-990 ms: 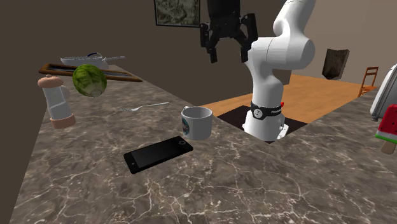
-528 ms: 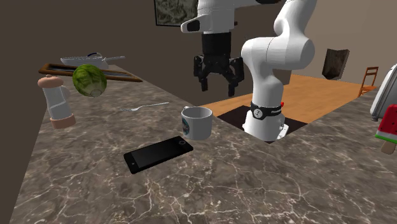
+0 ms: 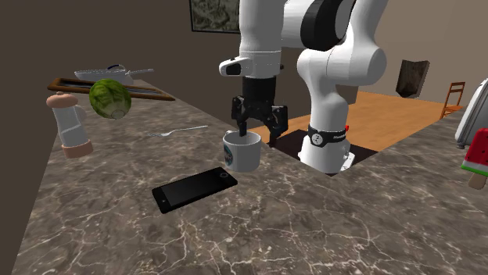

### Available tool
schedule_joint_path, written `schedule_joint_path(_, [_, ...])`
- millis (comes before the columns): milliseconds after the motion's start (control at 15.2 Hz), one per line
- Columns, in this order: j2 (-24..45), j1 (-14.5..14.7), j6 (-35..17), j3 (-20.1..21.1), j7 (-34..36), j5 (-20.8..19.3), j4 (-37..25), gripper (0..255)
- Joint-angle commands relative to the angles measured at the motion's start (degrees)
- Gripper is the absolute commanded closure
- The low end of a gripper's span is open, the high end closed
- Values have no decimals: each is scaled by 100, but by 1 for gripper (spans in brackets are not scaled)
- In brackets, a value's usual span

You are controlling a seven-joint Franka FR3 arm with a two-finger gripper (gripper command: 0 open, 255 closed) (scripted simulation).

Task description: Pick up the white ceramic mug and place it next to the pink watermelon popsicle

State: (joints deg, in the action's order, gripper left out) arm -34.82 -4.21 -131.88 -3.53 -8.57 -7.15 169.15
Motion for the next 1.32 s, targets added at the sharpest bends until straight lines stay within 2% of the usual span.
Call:
schedule_joint_path(0, [175, -17, -258, -8, 12, -29, 71, 0])
schedule_joint_path(198, [401, -41, -573, -19, 26, -65, 160, 0])
schedule_joint_path(660, [400, -41, -571, -19, 25, -65, 159, 0])
schedule_joint_path(726, [400, -41, -571, -19, 25, -65, 159, 255])
schedule_joint_path(1254, [399, -41, -570, -19, 25, -65, 160, 255])
